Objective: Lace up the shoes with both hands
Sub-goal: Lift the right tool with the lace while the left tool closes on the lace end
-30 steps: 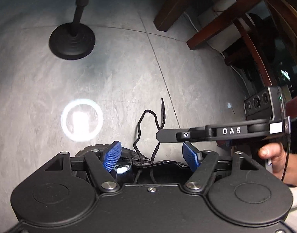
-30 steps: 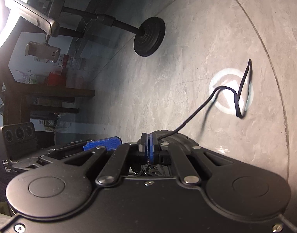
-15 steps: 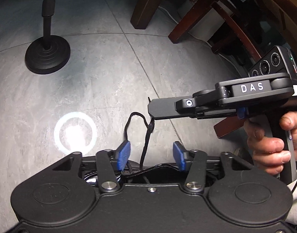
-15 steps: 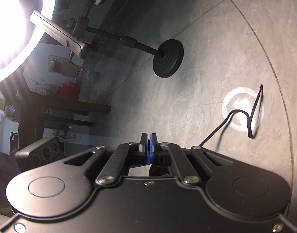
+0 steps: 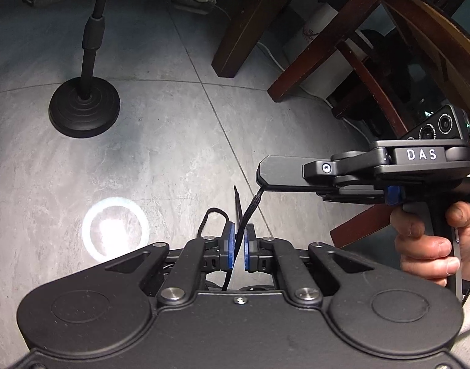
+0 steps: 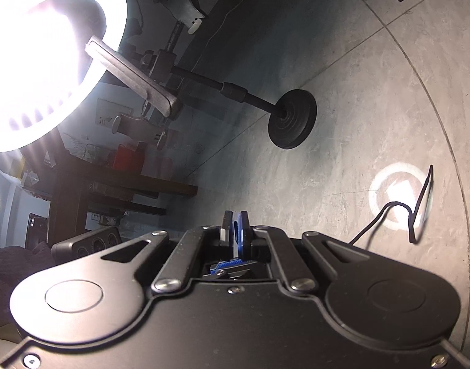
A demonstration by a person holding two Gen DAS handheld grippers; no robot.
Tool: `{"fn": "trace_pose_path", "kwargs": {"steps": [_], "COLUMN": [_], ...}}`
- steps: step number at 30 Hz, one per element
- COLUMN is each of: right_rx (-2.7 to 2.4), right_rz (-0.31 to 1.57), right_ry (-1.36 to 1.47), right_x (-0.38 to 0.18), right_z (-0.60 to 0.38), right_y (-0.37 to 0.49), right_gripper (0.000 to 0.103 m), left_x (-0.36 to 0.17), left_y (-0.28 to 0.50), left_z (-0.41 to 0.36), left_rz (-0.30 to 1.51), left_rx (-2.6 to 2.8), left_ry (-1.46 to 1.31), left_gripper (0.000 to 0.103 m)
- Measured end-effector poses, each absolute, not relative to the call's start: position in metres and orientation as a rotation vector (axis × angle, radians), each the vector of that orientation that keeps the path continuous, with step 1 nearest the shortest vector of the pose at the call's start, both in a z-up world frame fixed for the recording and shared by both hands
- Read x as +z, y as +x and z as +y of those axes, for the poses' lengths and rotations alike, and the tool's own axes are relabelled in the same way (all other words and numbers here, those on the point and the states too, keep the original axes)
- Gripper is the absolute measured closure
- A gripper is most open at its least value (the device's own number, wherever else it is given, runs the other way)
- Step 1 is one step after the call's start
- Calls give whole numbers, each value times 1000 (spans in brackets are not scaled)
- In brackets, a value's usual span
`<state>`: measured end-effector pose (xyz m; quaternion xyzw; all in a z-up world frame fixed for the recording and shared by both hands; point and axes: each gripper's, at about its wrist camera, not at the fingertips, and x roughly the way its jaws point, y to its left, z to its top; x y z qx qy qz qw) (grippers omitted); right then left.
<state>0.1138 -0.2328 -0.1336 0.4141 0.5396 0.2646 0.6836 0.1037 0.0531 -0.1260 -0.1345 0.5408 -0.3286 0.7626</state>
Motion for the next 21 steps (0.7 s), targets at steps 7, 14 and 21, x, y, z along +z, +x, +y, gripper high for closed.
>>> {"fn": "trace_pose_path", "kwargs": {"steps": [7, 14, 21], "right_rx": [638, 657, 695], "right_rz": [1143, 1069, 1020], "right_ry": [951, 986, 993], "right_x": [-113, -99, -87], "right_z": [-233, -238, -238], "right_y": [121, 123, 124], "right_gripper": [100, 100, 100], "left_x": [-100, -82, -67], "left_y": [113, 115, 116], "left_z": [58, 55, 58], "left_rz": [1095, 1032, 977], "left_rx": [-742, -762, -770], "left_ry": [-325, -320, -352], "left_gripper": [97, 97, 97]}}
